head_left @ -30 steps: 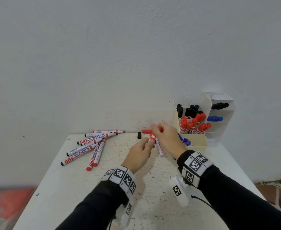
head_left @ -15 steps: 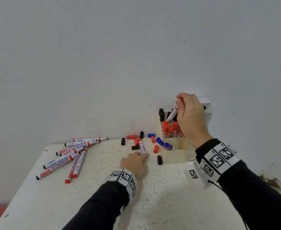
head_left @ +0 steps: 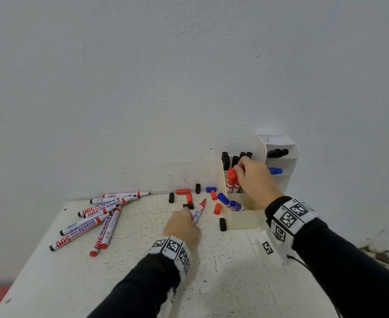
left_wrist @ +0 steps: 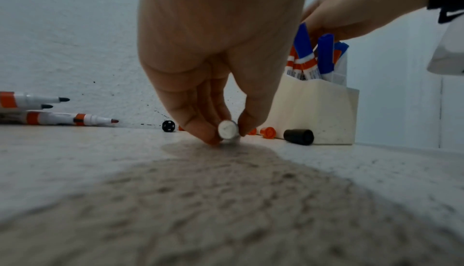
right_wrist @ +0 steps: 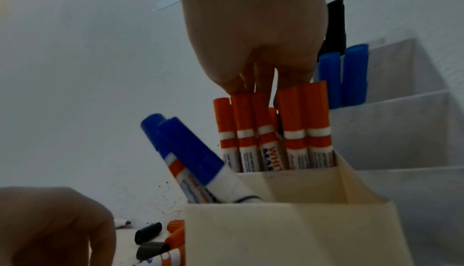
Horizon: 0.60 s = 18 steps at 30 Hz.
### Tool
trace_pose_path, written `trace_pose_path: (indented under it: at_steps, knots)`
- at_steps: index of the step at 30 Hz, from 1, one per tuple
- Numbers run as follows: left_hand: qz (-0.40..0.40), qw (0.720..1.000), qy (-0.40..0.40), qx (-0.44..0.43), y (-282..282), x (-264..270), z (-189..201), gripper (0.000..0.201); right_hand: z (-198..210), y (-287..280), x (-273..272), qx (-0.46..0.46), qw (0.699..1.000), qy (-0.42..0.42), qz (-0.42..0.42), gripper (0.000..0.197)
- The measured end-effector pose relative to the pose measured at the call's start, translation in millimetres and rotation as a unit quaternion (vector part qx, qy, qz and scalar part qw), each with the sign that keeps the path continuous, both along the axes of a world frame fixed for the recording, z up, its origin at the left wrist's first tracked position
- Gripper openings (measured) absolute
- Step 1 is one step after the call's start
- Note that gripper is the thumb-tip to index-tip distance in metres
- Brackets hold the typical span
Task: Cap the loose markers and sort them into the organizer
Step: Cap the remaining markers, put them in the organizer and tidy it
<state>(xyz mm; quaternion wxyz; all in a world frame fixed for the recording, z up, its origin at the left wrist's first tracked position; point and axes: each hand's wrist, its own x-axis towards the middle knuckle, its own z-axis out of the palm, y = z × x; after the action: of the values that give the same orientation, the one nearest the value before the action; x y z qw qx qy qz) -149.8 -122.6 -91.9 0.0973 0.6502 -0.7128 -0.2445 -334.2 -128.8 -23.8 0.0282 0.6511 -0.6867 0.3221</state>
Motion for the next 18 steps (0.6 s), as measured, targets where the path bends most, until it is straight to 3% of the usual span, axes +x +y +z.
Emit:
trace_pose_path:
  at_steps: [4,9,14,18]
  knots:
    - [0.022,0.999,0.036,-0.01,3,13,2,0.031,9,4,12,-0.072,0.997,-0.008,0.0,0.022]
    - [0.045,0.997,0.064,-0.022,-4,40,10,0.021,31,12,64,-0.117,0.987,-0.067,0.083,0.017]
    - [0.103,0.992,0.069,-0.03,-14,74,9,0.016,16,1,111,0.005,0.98,-0.145,0.134,0.019]
    - [0.129,0.987,0.078,-0.057,-13,93,9,0.02,-15,-13,127,0.143,0.976,-0.126,0.107,0.018]
